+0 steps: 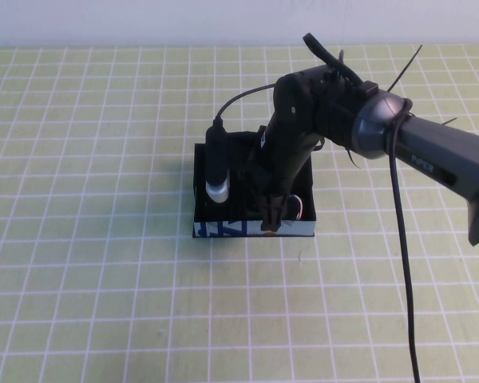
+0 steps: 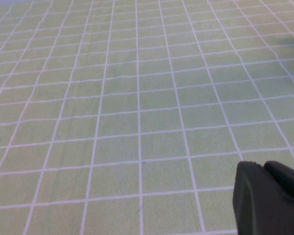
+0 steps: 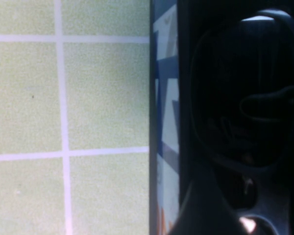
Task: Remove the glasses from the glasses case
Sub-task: Pick up the glasses from the glasses case
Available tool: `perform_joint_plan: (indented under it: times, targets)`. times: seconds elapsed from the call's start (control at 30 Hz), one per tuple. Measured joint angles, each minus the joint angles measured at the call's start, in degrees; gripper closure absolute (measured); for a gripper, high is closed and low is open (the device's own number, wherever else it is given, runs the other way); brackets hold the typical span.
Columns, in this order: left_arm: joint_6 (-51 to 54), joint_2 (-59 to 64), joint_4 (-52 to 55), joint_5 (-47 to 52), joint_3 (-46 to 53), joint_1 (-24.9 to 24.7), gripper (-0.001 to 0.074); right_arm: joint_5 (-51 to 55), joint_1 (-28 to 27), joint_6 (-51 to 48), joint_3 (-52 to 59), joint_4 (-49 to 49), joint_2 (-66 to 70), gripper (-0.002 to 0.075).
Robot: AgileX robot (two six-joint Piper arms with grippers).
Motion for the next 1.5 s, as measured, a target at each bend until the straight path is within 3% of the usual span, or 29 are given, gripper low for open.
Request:
perform_joint_plan:
  times: [0.53, 0.9, 1.13, 1.33, 1.5]
  targets:
    - [0.0, 0.0, 0.0, 0.0, 0.0, 0.0, 0.0739, -0.2, 0.0, 0.0, 0.0, 0.0, 0.8, 0.0367]
    - [0.0, 0.0, 0.0, 0.0, 0.0, 0.0, 0.0739, 1.9, 0.0, 0.0, -0.1, 0.0, 1.0, 0.0498]
    - [0.0, 0.0, 0.0, 0.0, 0.0, 0.0, 0.0739, 4.9, 0.0, 0.0, -3.4, 0.1, 1.2, 0.0666]
    - [0.0, 0.0, 0.0, 0.0, 0.0, 0.0, 0.0739, 8.0, 0.0, 1.3, -4.8, 0.5, 0.5, 0.0667]
    - [0.0, 0.0, 0.0, 0.0, 0.0, 0.0, 0.0739, 10.1, 0.5, 11.3, -4.8, 0.4, -3.5, 0.0667]
